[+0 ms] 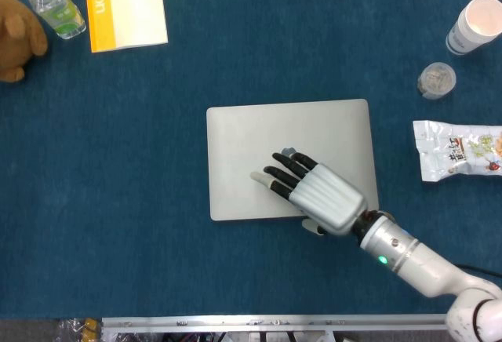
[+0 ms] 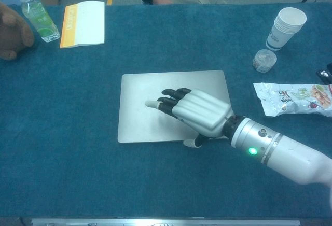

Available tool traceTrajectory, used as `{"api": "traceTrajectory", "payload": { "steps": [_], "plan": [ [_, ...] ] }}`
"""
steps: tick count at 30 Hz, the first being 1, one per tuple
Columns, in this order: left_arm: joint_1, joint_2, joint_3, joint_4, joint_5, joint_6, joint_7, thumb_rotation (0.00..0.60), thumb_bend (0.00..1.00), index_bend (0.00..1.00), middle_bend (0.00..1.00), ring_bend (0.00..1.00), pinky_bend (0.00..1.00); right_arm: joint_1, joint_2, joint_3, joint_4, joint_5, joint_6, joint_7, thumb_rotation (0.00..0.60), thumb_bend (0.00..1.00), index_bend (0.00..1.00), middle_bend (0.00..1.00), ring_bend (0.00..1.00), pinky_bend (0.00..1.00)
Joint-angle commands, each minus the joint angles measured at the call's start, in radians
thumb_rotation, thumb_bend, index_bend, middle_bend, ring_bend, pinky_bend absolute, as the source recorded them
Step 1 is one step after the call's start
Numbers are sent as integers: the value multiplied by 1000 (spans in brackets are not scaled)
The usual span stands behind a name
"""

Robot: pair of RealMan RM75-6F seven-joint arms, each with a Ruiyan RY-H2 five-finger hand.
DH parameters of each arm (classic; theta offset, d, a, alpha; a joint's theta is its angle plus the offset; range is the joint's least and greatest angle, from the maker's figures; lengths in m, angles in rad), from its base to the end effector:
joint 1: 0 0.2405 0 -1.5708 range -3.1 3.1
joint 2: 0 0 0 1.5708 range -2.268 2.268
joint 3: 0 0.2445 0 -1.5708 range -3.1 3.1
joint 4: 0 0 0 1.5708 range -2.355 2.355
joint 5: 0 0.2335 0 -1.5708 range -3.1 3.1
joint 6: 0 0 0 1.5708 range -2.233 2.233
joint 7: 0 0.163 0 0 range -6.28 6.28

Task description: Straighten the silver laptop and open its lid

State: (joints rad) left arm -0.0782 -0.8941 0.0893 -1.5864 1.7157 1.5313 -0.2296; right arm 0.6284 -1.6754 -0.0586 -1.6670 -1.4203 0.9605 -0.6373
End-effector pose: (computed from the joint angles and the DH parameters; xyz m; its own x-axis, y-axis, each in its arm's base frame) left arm -0.3159 0.1643 0.1793 0.4286 0.1240 0.8949 0.8966 -0.1802 -0.4045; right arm -0.0930 -0.2069 -0.1165 0.6520 -0.2493 0.7160 -0.6069 -0.7377 0.2958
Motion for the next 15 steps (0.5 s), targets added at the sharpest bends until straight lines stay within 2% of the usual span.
{"api": "traceTrajectory", "payload": {
  "steps": [1, 15],
  "plan": [
    [0, -3, 0, 7, 0, -1, -5, 599, 248, 69, 14, 0, 38, 1, -26, 4, 23, 8, -4, -21, 600, 157, 0, 147, 26, 168],
    [0, -9, 3, 27, 4, 3, -29, 599, 247, 69, 14, 0, 38, -5, -79, 12, 71, 35, -9, -41, 600, 157, 0, 140, 25, 163]
  ]
}}
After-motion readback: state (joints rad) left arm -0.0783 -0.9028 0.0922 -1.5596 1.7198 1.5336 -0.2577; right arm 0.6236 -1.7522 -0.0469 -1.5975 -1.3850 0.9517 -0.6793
